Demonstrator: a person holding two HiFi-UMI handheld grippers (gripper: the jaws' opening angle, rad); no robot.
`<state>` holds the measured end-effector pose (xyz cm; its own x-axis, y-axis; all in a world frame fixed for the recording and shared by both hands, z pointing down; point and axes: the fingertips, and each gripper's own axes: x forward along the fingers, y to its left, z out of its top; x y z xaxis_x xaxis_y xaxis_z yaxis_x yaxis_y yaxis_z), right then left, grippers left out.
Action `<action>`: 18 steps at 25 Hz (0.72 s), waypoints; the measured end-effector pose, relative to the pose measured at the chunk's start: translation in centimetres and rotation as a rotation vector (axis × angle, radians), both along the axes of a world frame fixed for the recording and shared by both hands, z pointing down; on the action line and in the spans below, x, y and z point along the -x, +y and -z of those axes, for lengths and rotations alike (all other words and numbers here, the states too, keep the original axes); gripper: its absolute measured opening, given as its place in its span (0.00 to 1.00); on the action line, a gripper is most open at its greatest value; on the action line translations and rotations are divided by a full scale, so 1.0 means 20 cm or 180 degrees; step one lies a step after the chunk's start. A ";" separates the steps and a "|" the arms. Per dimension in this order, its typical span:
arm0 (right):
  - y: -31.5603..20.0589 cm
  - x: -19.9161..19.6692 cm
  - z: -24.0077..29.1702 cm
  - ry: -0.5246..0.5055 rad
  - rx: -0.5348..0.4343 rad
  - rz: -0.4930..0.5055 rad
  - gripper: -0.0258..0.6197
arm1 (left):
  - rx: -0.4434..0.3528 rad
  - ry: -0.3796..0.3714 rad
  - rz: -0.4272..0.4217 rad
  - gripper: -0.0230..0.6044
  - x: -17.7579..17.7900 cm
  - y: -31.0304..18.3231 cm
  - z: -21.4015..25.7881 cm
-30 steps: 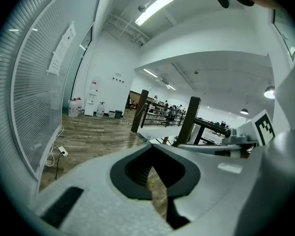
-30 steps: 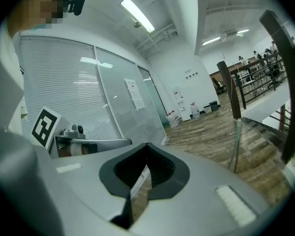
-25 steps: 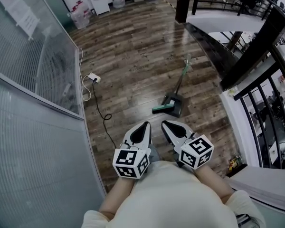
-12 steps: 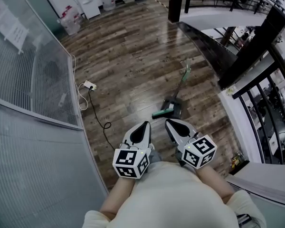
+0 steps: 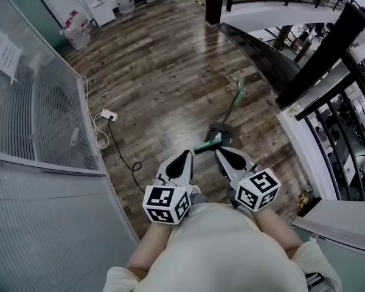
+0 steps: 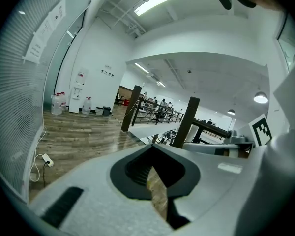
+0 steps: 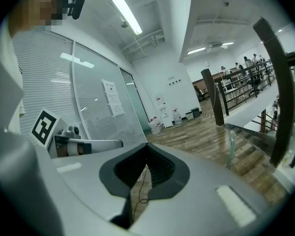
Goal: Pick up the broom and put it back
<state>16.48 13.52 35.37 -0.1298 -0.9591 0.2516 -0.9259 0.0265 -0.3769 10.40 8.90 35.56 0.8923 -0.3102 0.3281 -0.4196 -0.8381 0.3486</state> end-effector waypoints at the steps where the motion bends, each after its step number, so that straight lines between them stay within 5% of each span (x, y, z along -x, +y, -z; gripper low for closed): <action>1: -0.03 0.00 0.00 0.0010 -0.0008 -0.0006 0.05 | 0.0000 0.0001 -0.0019 0.05 -0.01 -0.03 0.00; 18: -0.22 -0.02 -0.07 -0.0004 0.0118 -0.0302 0.05 | 0.0021 -0.0097 -0.0315 0.05 -0.04 -0.29 -0.13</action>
<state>16.89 9.05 36.72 -0.0392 -0.9572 0.2869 -0.9231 -0.0753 -0.3772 11.16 3.10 38.17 0.9080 -0.2188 0.3573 -0.3454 -0.8736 0.3428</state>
